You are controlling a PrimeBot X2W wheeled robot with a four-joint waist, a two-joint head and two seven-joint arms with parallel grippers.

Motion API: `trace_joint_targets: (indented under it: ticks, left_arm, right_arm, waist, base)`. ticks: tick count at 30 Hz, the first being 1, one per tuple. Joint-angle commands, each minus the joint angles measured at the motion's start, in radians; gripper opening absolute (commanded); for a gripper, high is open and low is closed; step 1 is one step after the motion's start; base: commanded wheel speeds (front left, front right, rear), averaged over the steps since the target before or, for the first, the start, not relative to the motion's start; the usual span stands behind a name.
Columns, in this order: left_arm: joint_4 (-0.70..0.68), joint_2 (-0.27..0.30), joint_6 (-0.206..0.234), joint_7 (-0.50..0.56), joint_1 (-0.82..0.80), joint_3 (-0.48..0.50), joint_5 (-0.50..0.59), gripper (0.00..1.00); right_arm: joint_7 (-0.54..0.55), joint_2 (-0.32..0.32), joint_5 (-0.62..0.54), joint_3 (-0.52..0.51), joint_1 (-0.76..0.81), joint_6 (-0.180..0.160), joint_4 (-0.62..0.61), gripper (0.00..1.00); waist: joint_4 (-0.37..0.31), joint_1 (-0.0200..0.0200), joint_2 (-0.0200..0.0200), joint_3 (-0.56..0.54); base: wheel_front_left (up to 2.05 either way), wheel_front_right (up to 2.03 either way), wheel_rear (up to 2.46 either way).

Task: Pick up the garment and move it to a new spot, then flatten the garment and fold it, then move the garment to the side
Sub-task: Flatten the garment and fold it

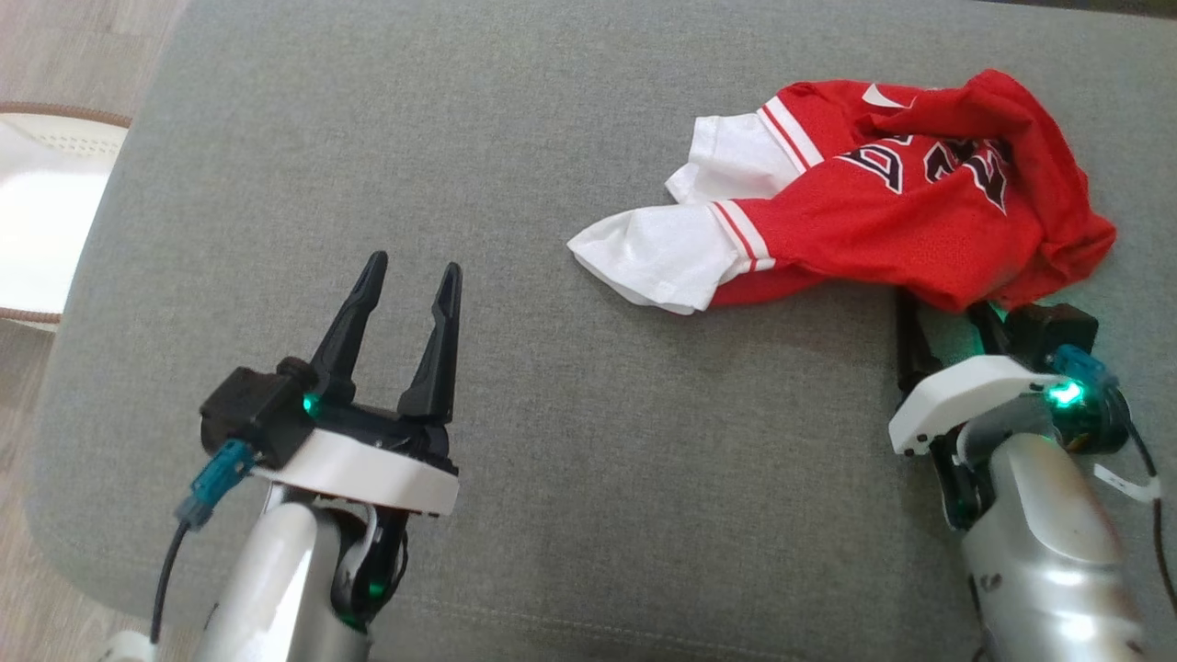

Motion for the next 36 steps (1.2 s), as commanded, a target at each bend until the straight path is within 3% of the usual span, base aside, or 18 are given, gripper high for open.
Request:
trace_joint_targets:
  ticks: [1,2,9,15,22,28,29,30,36]
  left_arm:
    - [-0.03,0.003,-0.006,-0.005,-0.034,0.031,-0.003,1.0]
    - [-0.03,0.003,-0.006,-0.005,-0.035,0.031,-0.003,1.0]
    - [-0.02,0.003,-0.006,-0.005,-0.029,0.045,0.003,1.0]
    - [-0.017,0.003,-0.006,-0.005,-0.008,0.054,-0.001,1.0]
    - [-0.018,0.003,-0.006,-0.005,0.025,0.059,-0.012,1.0]
    - [-0.021,0.003,-0.006,-0.005,0.031,0.058,-0.016,1.0]
    - [-0.021,0.003,-0.006,-0.005,0.031,0.058,-0.017,1.0]
    - [-0.021,0.003,-0.006,-0.005,0.03,0.057,-0.018,1.0]
    - [-0.019,0.003,-0.006,-0.005,0.028,0.045,-0.026,1.0]
  right_arm:
    - [-0.014,-0.001,-0.006,0.024,-0.025,-0.001,-0.013,0.31]
    - [-0.02,-0.001,-0.006,0.026,-0.032,-0.001,-0.001,0.0]
    - [-0.066,-0.001,-0.006,0.05,-0.04,-0.001,0.041,0.0]
    - [-0.074,-0.002,-0.021,0.044,0.028,-0.001,0.001,0.0]
    - [0.005,-0.036,-0.046,0.011,0.151,-0.001,-0.153,0.0]
    - [0.126,-0.079,-0.07,-0.048,0.244,-0.001,-0.346,0.0]
    - [0.144,-0.081,-0.083,-0.07,0.258,-0.001,-0.373,0.39]
    - [0.159,-0.078,-0.097,-0.09,0.27,-0.001,-0.399,1.0]
    - [0.18,-0.023,-0.14,-0.14,0.32,-0.001,-0.526,1.0]
  waist:
    - [-0.001,-0.0001,0.0,0.001]
    - [-0.003,-0.0001,0.0,0.001]
    - [-0.055,-0.0001,0.0,-0.029]
    - [-0.13,-0.0001,0.0,-0.083]
    - [-0.198,-0.0001,0.0,-0.145]
    - [-0.217,-0.0001,0.0,-0.162]
    - [-0.217,-0.0001,0.0,-0.162]
    - [-0.217,-0.0001,0.0,-0.163]
    - [-0.205,-0.0001,0.0,-0.163]
  base:
    - [0.0,0.0,0.0]
    - [0.0,0.0,0.0]
    - [0.0,0.0,0.0]
    - [0.0,0.0,0.0]
    - [0.0,0.0,0.0]
    - [0.0,0.0,0.0]
    - [0.0,0.0,0.0]
    - [0.0,0.0,0.0]
    - [0.0,0.0,0.0]
